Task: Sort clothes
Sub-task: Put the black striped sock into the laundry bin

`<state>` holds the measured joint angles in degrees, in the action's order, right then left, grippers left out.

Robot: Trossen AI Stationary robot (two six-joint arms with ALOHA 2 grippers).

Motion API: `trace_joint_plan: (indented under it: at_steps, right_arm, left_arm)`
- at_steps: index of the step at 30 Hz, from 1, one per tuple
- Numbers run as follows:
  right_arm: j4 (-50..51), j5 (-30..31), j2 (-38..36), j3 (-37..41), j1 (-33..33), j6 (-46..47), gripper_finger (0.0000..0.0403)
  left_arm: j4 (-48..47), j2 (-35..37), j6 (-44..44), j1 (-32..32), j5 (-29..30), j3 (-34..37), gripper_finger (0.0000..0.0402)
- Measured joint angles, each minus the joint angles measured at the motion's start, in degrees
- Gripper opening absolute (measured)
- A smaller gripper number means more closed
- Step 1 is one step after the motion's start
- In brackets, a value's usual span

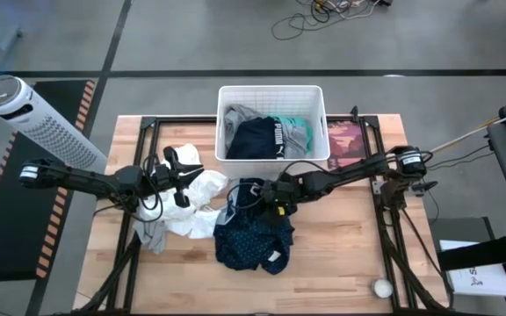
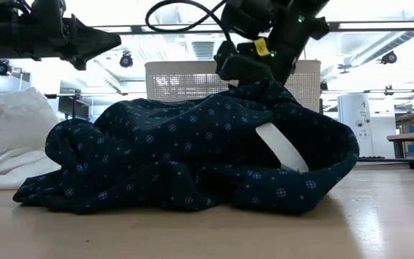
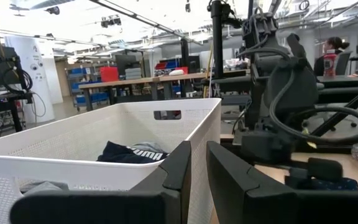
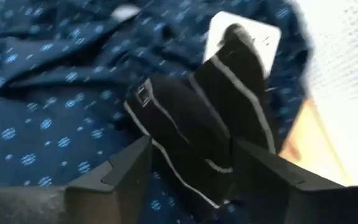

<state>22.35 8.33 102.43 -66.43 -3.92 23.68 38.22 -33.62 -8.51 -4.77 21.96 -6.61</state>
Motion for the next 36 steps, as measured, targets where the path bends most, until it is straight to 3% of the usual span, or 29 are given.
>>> trace_joint_plan:
  at_steps: [4, 9, 11, 17, 25, 36]
  right_arm:
    - [-1.07, -2.42, 0.0, 0.38, -0.04, -0.04, 0.0157]
    - [-1.54, -5.11, 0.0, 0.12, -0.21, 0.36, 0.0033]
    - [-1.81, -5.38, 0.0, -0.56, -0.58, 0.31, 0.0011]
    - [-1.56, -5.83, 0.0, -5.7, -2.71, -0.71, 0.0003]
    - [1.43, -5.18, 0.0, -18.1, -5.34, -3.15, 0.0001]
    - [13.94, 8.47, 0.0, -40.19, -4.86, -17.08, 0.0]
  left_arm:
    - [0.02, 0.02, 0.0, 0.01, 0.0, 0.0, 0.0038]
    - [0.04, 0.02, 0.0, 0.0, 0.0, 0.0, 0.0038]
    - [0.02, 0.0, 0.0, 0.02, 0.0, 0.0, 0.0038]
    - [0.01, 0.01, -0.04, 0.02, 0.0, 0.0, 0.0038]
    - [0.0, 0.0, -0.02, 0.01, 0.0, 0.0, 0.0038]
    - [0.35, 0.0, -0.02, 0.0, 0.0, 0.0, 0.0038]
